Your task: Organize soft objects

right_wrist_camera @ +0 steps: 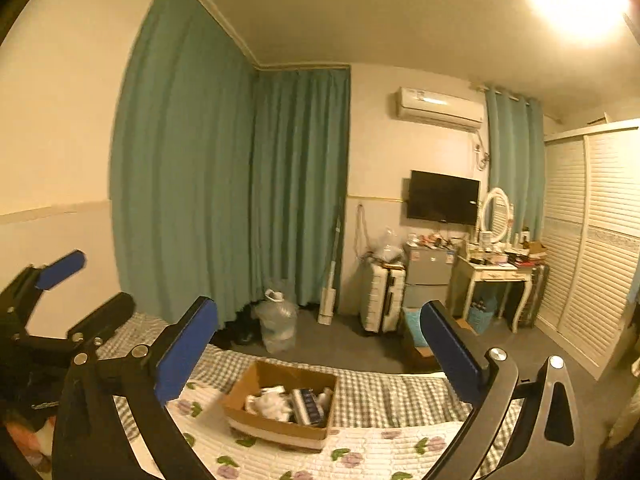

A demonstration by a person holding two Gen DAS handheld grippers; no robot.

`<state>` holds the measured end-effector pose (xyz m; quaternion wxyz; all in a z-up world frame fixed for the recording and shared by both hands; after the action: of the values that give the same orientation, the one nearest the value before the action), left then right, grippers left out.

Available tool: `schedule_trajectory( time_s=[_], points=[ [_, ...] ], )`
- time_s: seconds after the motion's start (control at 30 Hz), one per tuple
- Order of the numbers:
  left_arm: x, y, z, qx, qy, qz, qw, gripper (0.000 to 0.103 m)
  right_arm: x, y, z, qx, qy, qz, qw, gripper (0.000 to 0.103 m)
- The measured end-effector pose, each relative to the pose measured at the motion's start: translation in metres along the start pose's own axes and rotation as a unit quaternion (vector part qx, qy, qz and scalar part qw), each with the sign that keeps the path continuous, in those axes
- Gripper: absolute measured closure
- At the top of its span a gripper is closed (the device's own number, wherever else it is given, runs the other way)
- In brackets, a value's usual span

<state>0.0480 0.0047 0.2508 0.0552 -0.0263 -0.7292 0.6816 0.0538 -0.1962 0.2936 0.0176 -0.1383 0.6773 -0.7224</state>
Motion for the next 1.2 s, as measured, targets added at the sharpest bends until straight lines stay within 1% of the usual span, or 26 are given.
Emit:
schedule_trajectory(
  time_s=[0.1,0.17,0.23,0.33,0.4,0.6,0.67,0.73,0.8,0.97,1.07,1.2],
  points=[
    [0.009,0.014,-0.001,0.005,0.001,0.008,1.0000,0.004,0.006,0.021,-0.008,0.002,0.002,0.006,1.000,0.001],
    [0.010,0.027,-0.003,0.008,-0.007,0.018,0.9998,0.004,0.001,0.037,-0.012,0.007,0.005,0.007,1.000,0.001],
    [0.004,0.039,-0.005,0.009,-0.011,0.016,0.9998,0.004,-0.012,0.058,-0.015,0.004,0.002,0.009,1.000,0.001],
    [-0.010,0.066,-0.008,0.018,-0.017,-0.002,0.9997,0.004,-0.035,0.093,-0.013,-0.011,0.000,0.007,1.000,0.001],
    [-0.023,0.087,-0.011,0.020,-0.029,-0.013,0.9993,0.004,-0.057,0.117,-0.011,-0.017,-0.002,-0.002,1.000,0.001],
    [-0.067,0.158,-0.008,0.008,-0.053,-0.048,0.9974,0.004,-0.106,0.182,-0.006,-0.021,0.009,-0.015,1.000,0.001],
    [-0.072,0.185,-0.009,0.021,-0.048,-0.067,0.9964,0.004,-0.119,0.197,-0.004,-0.025,0.008,-0.029,0.999,0.001],
    [-0.083,0.204,-0.010,0.032,-0.046,-0.088,0.9945,0.004,-0.130,0.214,-0.003,-0.027,0.008,-0.039,0.999,0.001],
    [-0.083,0.221,-0.010,0.032,-0.048,-0.099,0.9934,0.004,-0.140,0.230,-0.006,-0.024,0.004,-0.050,0.998,0.001],
    [-0.087,0.243,-0.005,0.035,-0.041,-0.125,0.9907,0.004,-0.156,0.257,-0.011,-0.026,0.002,-0.078,0.997,0.001],
    [-0.087,0.245,-0.004,0.035,-0.041,-0.131,0.9898,0.004,-0.161,0.266,-0.011,-0.023,0.005,-0.090,0.996,0.001],
    [-0.085,0.247,-0.005,0.038,-0.043,-0.133,0.9894,0.004,-0.159,0.270,-0.010,-0.030,0.008,-0.093,0.995,0.001]
  ],
)
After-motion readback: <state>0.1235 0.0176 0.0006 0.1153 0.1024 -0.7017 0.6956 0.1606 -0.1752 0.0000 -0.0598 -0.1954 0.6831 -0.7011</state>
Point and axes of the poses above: each gripper's, at about its wrist camera, not at the fingertips, and x roughly against the way its jaws point, z to its right, y to its underside, the point moved 5 cm from there along -x, roughly the way its jaws point, and after that the axes turned 1 degree about -y, right-handed, at the moved point
